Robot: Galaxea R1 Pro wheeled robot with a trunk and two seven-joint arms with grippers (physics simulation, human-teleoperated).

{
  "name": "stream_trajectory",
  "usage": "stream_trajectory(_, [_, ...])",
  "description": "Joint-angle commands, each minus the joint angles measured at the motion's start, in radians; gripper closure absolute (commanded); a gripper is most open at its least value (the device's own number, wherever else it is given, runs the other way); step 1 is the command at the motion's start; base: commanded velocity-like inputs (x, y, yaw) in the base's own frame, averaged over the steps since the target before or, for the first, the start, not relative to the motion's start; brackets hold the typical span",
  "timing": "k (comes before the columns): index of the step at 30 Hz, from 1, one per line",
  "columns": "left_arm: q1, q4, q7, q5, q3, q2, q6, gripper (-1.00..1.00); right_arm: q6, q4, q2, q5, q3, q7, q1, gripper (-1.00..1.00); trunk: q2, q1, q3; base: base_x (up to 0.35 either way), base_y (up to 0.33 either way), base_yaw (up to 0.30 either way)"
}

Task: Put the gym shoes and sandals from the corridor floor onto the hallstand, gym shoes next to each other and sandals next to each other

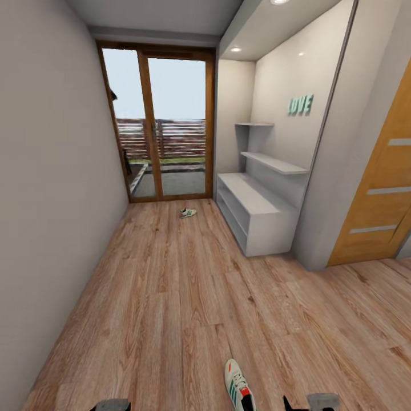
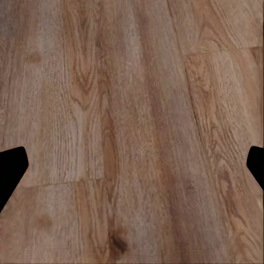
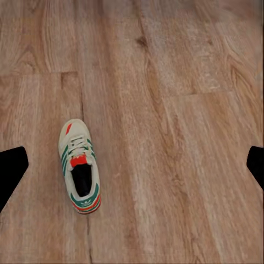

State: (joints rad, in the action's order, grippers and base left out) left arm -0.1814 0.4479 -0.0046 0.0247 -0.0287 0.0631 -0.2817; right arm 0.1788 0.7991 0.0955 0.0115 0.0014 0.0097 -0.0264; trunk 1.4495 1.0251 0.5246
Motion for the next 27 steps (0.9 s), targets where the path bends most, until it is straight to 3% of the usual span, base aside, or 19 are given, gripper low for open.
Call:
stream_trajectory(1, [-0.018, 0.004, 0.0, 0.003, -0.001, 0.001, 0.0, -1.0, 0.0, 0.027, 0.0, 0.001, 0.0, 0.0, -0.004, -1.0, 0.0, 0.0, 0.001, 0.0, 0.0, 0.004])
stream_trajectory(4, [-0.07, 0.006, -0.001, 0.002, 0.0, 0.004, 0.013, -1.0, -0.018, 0.089, -0.001, 0.001, 0.0, -0.002, -0.024, -1.0, 0.0, 0.0, 0.001, 0.0, 0.0, 0.003])
stream_trajectory(6, [-0.158, 0.004, -0.002, 0.001, 0.001, 0.005, 0.064, -1.0, -0.103, 0.146, -0.007, 0.001, 0.0, -0.003, -0.091, -1.0, 0.0, 0.0, 0.001, 0.0, 0.0, 0.001])
stream_trajectory(11, [-0.223, 0.005, -0.007, 0.002, 0.0, 0.003, 0.138, -1.0, -0.23, 0.158, -0.024, 0.001, 0.0, -0.005, -0.196, -1.0, 0.0, 0.0, 0.001, 0.0, 0.0, 0.0])
stream_trajectory(12, [-0.253, 0.015, -0.006, 0.002, 0.0, 0.0, 0.171, -1.0, -0.302, 0.15, -0.042, 0.001, 0.0, -0.005, -0.266, -1.0, 0.0, 0.0, 0.001, 0.0, 0.0, 0.0])
stream_trajectory(19, [-0.264, 0.063, -0.007, 0.001, -0.001, -0.002, 0.194, -1.0, -0.352, 0.138, -0.061, 0.001, 0.002, -0.001, -0.32, -1.0, 0.0, 0.0, 0.001, -0.019, 0.006, 0.0])
stream_trajectory(27, [-0.263, 0.08, -0.009, 0.001, -0.003, 0.003, 0.194, -1.0, -0.355, 0.088, -0.064, 0.001, 0.003, 0.004, -0.327, -1.0, 0.0, 0.0, 0.001, -0.228, 0.078, 0.0])
